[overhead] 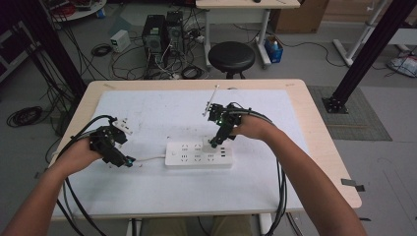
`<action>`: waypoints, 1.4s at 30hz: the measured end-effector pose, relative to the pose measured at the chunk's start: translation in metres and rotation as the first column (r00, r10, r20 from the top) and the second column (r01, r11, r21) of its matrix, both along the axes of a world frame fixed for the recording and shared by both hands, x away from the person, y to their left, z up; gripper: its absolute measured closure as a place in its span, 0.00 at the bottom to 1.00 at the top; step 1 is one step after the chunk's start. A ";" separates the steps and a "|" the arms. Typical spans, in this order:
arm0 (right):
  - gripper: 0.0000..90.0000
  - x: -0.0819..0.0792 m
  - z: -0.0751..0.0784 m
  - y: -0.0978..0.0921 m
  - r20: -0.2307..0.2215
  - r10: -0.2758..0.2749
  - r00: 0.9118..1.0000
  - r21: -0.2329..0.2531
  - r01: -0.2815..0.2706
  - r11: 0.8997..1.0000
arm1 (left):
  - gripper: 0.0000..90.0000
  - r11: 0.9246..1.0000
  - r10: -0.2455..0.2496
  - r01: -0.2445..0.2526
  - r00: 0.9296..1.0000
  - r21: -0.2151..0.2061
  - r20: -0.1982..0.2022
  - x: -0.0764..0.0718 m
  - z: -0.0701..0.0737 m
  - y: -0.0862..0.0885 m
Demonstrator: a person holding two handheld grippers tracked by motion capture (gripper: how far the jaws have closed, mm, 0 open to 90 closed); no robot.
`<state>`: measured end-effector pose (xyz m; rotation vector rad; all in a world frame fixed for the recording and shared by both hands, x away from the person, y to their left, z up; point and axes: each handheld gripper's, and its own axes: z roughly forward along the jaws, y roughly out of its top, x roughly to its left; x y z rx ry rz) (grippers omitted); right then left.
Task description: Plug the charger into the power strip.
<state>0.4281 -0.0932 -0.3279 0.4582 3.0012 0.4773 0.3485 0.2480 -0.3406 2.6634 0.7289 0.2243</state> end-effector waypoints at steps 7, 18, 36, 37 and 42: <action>0.12 -0.006 0.016 -0.021 -0.027 -0.035 0.999 0.019 0.036 0.999 | 0.22 1.000 -0.018 0.018 1.000 -0.001 0.003 -0.001 0.001 -0.004; 0.11 -0.018 0.038 -0.074 -0.010 -0.180 0.984 0.007 0.180 0.984 | 0.22 1.000 -0.028 0.028 0.999 -0.008 0.020 -0.002 0.007 -0.007; 0.11 -0.059 0.040 -0.138 0.028 -0.292 0.956 -0.012 0.292 0.956 | 0.22 1.000 -0.009 0.008 0.998 0.015 0.068 0.003 0.017 -0.010; 0.11 -0.061 0.039 -0.142 0.026 -0.301 0.953 -0.011 0.302 0.953 | 0.22 1.000 -0.005 0.004 0.997 0.019 0.071 0.003 0.016 -0.011; 0.11 -0.063 0.036 -0.143 0.028 -0.293 0.956 -0.009 0.293 0.956 | 0.22 1.000 -0.002 0.001 0.998 0.018 0.069 0.003 0.016 -0.013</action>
